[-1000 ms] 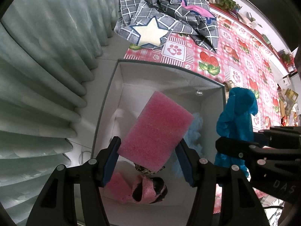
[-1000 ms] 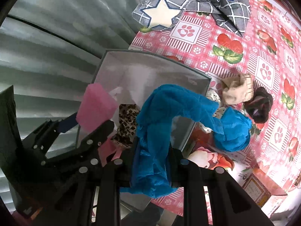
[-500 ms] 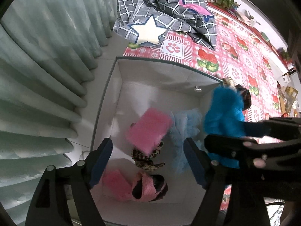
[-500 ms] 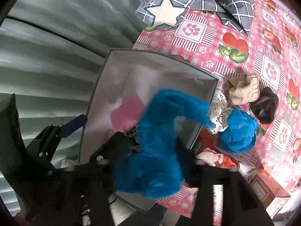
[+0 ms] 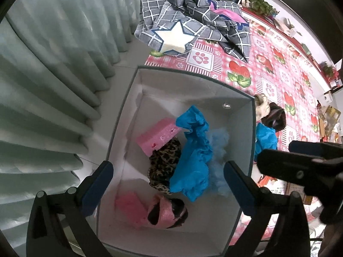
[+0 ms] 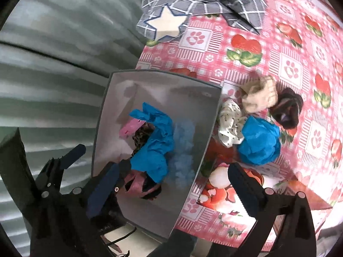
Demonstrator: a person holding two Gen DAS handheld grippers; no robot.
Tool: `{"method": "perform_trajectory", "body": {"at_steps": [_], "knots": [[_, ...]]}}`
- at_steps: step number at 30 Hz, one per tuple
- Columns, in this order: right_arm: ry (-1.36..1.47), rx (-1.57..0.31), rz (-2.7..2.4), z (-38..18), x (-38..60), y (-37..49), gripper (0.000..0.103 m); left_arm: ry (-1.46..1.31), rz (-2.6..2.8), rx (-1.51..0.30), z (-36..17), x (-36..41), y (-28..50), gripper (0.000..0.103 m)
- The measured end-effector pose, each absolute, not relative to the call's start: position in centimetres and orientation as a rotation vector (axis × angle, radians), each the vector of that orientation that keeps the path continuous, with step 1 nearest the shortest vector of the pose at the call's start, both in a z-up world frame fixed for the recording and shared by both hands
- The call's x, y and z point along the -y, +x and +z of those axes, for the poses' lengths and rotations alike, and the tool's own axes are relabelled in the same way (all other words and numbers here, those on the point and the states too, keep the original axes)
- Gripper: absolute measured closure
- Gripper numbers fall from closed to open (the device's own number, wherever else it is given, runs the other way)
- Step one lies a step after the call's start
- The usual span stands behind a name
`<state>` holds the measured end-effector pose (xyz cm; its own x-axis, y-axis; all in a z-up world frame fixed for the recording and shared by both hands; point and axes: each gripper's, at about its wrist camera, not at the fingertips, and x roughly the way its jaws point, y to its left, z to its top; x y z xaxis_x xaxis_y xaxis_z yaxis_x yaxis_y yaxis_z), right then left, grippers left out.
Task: Organize soft objects
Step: 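Move both tools back to the pile of soft items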
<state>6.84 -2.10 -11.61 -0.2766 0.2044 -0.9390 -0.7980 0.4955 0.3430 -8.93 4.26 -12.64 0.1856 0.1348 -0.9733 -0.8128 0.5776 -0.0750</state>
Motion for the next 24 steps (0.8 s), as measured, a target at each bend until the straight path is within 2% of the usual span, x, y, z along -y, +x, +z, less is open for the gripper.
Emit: {"method": "perform_trajectory", "body": {"at_steps": [10,24], "knots": [[-0.412,-1.632,1.029,-9.2,6.1,9.3,0.000,-0.699,0.651,-1.207,-10.3,-2.6,-8.4,0.000],[-0.082,-1.747,0.797,-5.7,20.1,19.8,0.001,-0.659,0.490,-1.224,-8.2,2.6,-5.1,0.000]]}}
